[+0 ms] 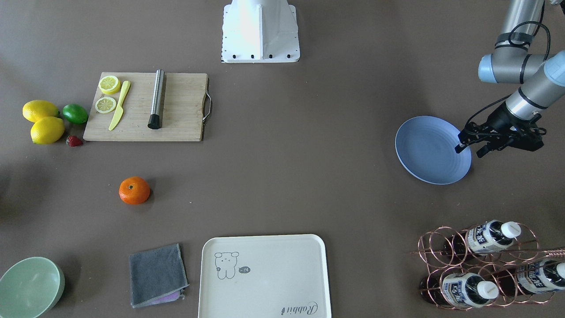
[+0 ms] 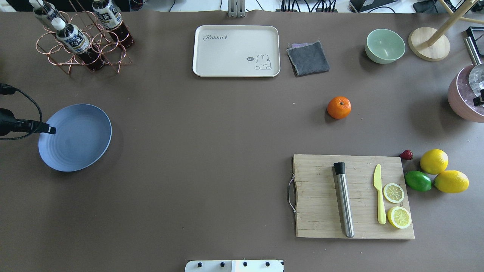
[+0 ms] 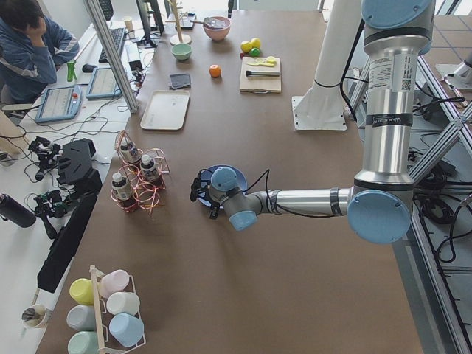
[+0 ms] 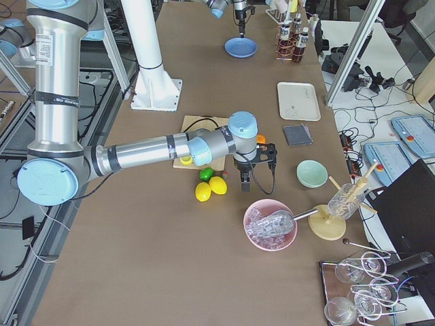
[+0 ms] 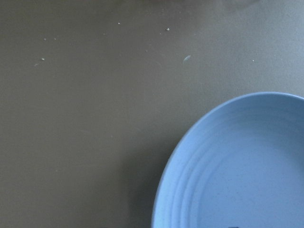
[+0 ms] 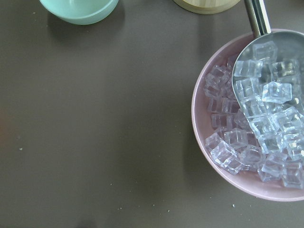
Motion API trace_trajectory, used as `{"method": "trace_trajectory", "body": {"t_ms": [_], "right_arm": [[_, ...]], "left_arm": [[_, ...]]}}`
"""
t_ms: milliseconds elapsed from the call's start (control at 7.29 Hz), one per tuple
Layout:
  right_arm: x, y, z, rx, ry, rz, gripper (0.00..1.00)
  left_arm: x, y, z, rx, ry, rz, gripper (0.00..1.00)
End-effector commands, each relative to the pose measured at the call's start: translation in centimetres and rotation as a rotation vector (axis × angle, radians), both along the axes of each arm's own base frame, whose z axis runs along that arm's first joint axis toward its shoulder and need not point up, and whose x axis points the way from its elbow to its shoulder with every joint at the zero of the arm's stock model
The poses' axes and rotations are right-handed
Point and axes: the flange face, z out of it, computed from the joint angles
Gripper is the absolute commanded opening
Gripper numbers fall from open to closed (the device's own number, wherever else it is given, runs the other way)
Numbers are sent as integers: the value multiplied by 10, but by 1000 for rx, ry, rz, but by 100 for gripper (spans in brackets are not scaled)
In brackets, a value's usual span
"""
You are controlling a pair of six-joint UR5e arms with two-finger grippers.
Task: Pick orange to plate
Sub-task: 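Reach the left gripper to the light-blue plate's rim and grasp it, then slide the light-blue plate with the left gripper toward the table center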
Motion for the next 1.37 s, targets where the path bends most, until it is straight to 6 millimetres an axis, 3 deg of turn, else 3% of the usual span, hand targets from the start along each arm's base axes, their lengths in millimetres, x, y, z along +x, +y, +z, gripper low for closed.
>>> {"method": "trace_trajectory", "body": {"t_ms": [0, 137, 275, 549, 686, 961, 1098, 1235], "right_arm": [[0, 0, 0, 1, 1, 0, 100], [0, 0, 0, 1, 1, 0, 100], [0, 0, -1, 3, 1, 0, 100], [0, 0, -1, 9, -1, 0, 100], [0, -1, -2, 13, 1, 2, 100], [0, 0, 0, 9, 0, 1, 100], [0, 0, 0, 9, 0, 1, 100], [0, 0, 0, 9, 0, 1, 100]], "left_arm": [[6, -2, 3, 16, 14, 7, 54], [8, -4, -4, 23, 24, 11, 16], [10, -6, -9, 31, 32, 14, 0], [10, -4, -19, 33, 58, 37, 0], [-4, -6, -31, -4, 113, 53, 0], [-6, -7, -115, -126, 274, -4, 0], [10, -19, -173, -187, 361, -42, 0], [35, -17, -206, -192, 399, -36, 0]]}}
